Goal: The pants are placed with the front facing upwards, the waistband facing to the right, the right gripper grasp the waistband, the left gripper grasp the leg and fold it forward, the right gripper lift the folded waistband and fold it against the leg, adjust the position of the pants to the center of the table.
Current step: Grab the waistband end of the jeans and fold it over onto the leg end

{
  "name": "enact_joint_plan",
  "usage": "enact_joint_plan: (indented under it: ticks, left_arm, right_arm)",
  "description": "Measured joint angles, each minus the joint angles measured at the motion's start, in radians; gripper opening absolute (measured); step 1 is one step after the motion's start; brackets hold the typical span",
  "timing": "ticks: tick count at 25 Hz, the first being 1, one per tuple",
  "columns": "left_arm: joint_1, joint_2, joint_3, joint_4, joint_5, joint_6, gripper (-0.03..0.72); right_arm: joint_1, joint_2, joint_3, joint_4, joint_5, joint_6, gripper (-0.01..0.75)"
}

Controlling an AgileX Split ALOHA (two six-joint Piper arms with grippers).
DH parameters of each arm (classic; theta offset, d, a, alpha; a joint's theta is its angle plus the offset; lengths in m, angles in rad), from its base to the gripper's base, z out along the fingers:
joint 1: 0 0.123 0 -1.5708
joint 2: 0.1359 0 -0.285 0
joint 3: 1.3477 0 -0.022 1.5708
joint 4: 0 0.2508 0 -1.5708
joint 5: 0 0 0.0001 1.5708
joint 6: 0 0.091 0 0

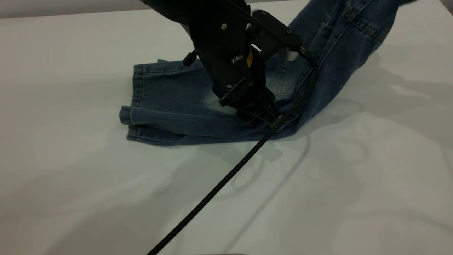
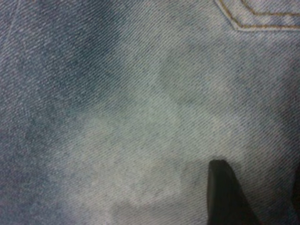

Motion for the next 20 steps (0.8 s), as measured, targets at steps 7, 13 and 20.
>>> enact_joint_plan:
  ticks: [7, 13, 20]
  left_arm:
    - [0.024, -0.075, 0.0, 0.002, 0.096, -0.036, 0.317]
    - [0.069, -0.193, 0.0, 0.046, 0.202, -0.038, 0.317]
    - [0.157, -0.197, 0.001, 0.072, 0.328, -0.038, 0.317]
  right_arm:
    - [0.0, -0.009, 0.001, -0.017, 0.002, -0.016, 0.111]
    - [0.0, -0.009, 0.001, -0.019, 0.064, -0.018, 0.111]
    - [0.0, -0.011, 0.001, 0.009, 0.248, -0.064, 0.111]
